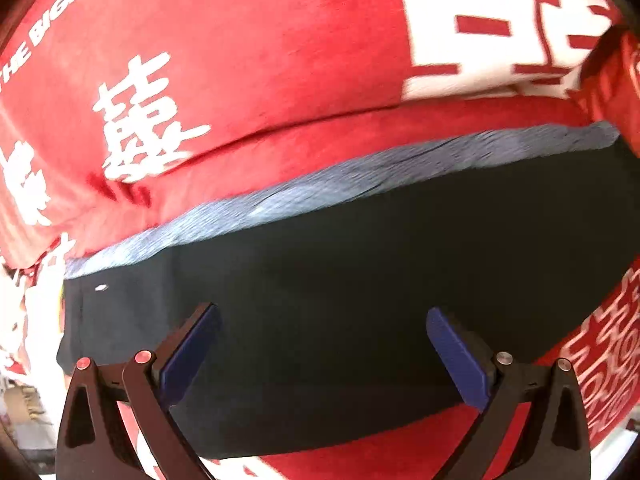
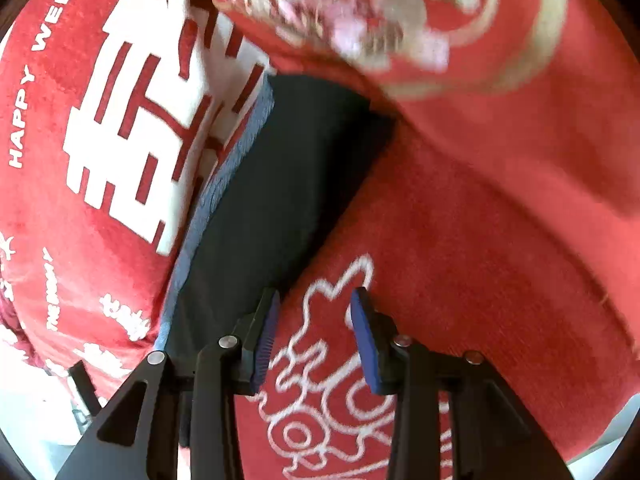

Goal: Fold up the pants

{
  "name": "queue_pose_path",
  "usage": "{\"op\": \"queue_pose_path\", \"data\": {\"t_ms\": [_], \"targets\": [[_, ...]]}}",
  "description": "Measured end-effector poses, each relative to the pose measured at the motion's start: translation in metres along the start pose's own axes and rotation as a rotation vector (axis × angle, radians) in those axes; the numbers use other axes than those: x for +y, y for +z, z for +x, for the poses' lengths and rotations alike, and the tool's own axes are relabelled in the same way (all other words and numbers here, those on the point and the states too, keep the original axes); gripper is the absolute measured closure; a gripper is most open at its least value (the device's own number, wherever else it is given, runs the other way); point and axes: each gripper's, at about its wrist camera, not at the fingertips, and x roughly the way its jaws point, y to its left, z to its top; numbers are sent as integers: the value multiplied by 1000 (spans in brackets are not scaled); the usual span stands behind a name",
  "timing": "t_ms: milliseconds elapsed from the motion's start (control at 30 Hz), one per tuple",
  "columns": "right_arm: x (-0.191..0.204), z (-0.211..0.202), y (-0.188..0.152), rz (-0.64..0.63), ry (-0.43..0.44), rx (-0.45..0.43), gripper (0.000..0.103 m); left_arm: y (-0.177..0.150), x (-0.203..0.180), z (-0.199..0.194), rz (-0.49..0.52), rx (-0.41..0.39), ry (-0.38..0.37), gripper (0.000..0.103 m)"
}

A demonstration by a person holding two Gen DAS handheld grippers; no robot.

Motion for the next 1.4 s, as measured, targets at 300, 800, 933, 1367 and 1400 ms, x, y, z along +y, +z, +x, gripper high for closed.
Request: {"op": "queue_pose_path", "data": {"t_ms": [300, 800, 933, 1367, 1400], "targets": [[-6, 5, 16, 90, 68, -12, 62, 31, -60, 3, -40, 8, -169, 0], [-14, 12, 14, 48, 131, -74, 57, 23, -77, 25, -25, 49, -198, 0], [-4, 7, 13, 9, 56, -67, 57, 23, -81, 23, -18, 59, -189, 0], [88, 21, 83, -342, -89, -145, 56, 27, -96, 27, -26, 57, -161, 0], [89, 30, 89, -349, -105, -137, 56, 27, -96, 28, -28, 55, -162, 0]]}}
